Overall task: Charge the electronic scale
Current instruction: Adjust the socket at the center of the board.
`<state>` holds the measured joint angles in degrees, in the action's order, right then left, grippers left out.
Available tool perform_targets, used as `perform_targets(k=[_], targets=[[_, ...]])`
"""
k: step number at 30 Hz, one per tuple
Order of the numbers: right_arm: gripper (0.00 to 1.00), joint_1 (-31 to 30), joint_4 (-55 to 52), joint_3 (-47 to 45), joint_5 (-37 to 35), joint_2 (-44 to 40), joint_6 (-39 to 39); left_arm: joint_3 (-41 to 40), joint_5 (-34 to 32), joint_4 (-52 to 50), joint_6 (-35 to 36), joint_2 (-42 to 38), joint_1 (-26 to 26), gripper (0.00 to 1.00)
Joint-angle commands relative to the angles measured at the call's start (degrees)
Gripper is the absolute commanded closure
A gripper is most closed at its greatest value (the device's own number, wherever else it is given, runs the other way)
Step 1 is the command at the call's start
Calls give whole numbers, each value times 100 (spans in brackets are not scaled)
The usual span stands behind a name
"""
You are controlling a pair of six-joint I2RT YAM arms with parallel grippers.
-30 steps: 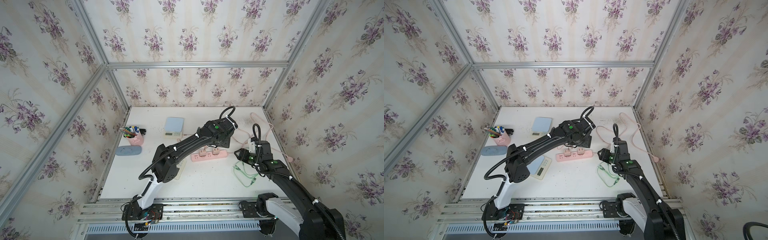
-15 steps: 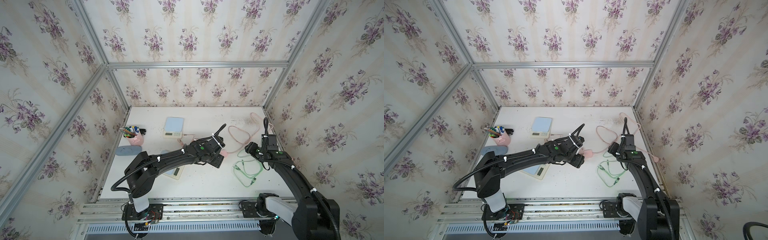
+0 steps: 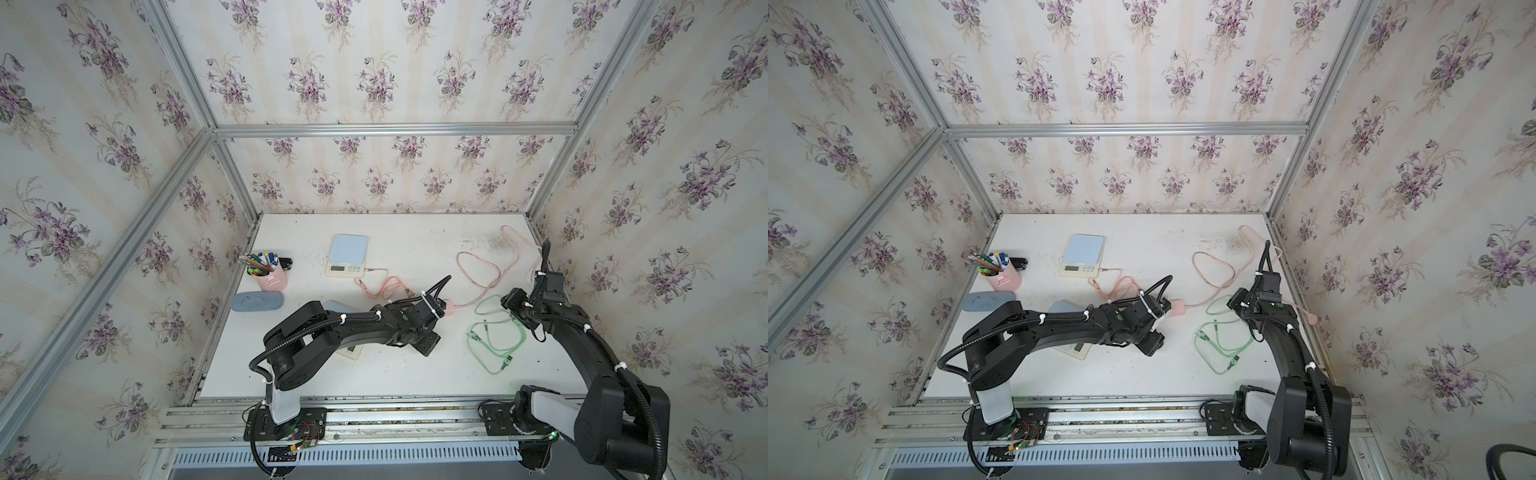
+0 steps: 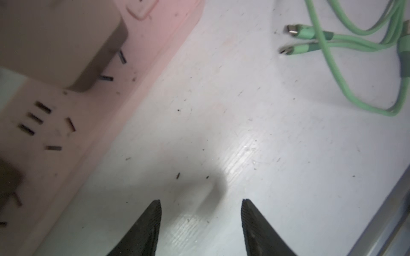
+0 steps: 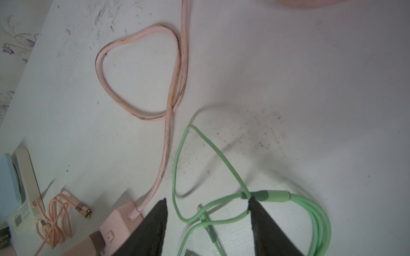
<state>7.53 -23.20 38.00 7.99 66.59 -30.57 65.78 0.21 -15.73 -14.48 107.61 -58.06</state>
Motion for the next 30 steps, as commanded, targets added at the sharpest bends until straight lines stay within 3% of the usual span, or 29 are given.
perform_targets(k=[1, 8, 15, 18, 23, 30], targets=[[40, -258, -39, 191, -153, -19, 436, -141, -291, 329, 287, 4, 185, 41], [35, -605, -619, 913, -416, 278, 1895, -111, -506, 382, 523, 67, 630, 40], [34, -1449, -1101, 1861, -1158, 755, 4329, 99, -553, 386, 595, 180, 862, 38], [34, -1469, -1005, 1574, -1545, 676, 5207, 77, -374, 498, 613, 158, 846, 38], [33, -1478, -693, 1109, -1488, 482, 6151, -321, -171, 976, 655, -119, 687, 38], [33, -1642, -788, 1025, -1634, 959, 7301, -626, -118, 1168, 664, -472, 532, 37]])
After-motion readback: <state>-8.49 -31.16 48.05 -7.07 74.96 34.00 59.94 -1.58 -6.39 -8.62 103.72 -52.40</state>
